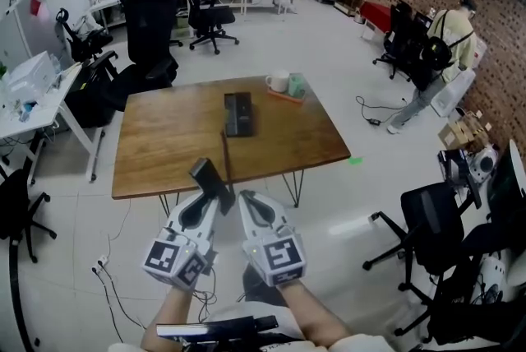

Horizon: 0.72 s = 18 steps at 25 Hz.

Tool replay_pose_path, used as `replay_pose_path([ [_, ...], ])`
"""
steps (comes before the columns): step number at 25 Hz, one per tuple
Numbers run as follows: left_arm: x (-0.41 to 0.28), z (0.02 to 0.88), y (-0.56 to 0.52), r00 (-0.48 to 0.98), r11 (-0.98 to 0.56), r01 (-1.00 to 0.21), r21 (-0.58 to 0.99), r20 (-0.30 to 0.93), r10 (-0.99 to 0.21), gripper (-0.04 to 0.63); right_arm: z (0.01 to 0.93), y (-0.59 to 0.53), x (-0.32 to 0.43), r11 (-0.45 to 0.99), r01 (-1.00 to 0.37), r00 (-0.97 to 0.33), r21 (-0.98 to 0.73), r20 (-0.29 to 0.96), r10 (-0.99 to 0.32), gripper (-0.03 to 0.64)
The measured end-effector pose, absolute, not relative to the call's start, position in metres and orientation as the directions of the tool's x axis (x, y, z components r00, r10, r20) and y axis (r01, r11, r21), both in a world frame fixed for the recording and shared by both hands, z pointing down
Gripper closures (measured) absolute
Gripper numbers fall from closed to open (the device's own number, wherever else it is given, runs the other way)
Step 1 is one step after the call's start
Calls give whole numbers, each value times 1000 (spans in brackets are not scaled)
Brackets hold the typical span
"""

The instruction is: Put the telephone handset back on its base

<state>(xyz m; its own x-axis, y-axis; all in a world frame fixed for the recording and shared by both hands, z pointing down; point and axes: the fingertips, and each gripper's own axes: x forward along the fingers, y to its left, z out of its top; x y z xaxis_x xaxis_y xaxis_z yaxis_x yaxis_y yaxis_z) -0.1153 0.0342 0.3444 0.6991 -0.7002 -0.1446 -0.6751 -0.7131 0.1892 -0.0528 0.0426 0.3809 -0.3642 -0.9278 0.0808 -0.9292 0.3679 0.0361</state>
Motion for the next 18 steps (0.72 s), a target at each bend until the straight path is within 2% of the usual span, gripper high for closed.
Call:
replay_pose_path([
  [18, -92, 370, -70, 707, -704, -668, 243, -88, -701, 532, 395, -55, -26, 348, -937, -345, 5, 119, -931, 613],
])
